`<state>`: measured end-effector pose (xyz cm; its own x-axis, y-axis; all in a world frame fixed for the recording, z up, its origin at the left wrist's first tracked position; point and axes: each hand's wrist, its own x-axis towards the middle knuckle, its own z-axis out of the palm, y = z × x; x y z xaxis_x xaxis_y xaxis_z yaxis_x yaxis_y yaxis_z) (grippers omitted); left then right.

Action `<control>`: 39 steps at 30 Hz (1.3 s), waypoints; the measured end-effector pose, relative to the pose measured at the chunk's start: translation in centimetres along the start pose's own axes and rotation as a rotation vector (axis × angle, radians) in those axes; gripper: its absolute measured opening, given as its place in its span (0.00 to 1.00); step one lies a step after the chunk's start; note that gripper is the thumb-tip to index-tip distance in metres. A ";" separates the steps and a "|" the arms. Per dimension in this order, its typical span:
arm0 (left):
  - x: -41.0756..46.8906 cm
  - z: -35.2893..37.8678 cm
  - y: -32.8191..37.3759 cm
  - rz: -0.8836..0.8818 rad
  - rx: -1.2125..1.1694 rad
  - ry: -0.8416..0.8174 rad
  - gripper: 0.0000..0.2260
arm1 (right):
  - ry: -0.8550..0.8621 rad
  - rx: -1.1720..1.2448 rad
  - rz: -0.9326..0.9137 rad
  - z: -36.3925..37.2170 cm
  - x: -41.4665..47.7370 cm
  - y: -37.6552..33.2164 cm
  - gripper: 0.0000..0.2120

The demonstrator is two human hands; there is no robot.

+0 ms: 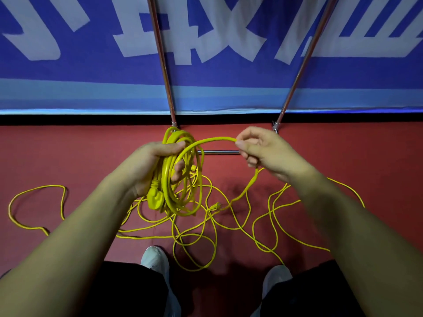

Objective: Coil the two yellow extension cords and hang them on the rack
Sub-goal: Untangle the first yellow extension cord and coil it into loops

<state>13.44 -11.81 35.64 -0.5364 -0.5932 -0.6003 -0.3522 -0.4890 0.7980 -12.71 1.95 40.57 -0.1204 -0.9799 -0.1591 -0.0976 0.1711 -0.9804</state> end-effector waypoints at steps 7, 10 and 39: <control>-3.2 2.4 0.5 0.075 -0.071 -0.132 0.25 | 0.080 -0.150 -0.047 1.3 -0.5 -2.0 0.05; -5.6 4.7 1.4 0.104 -0.132 -0.198 0.15 | 0.023 -0.242 -0.114 2.5 -0.5 -2.5 0.05; -7.1 4.5 2.2 0.158 -0.272 -0.154 0.10 | 0.016 -0.109 -0.082 1.1 -0.3 -1.4 0.05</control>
<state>13.03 -5.82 41.84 -0.6850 -0.5817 -0.4387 -0.0496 -0.5636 0.8246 -11.48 1.94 41.86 -0.1229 -0.9895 -0.0764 -0.2147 0.1017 -0.9714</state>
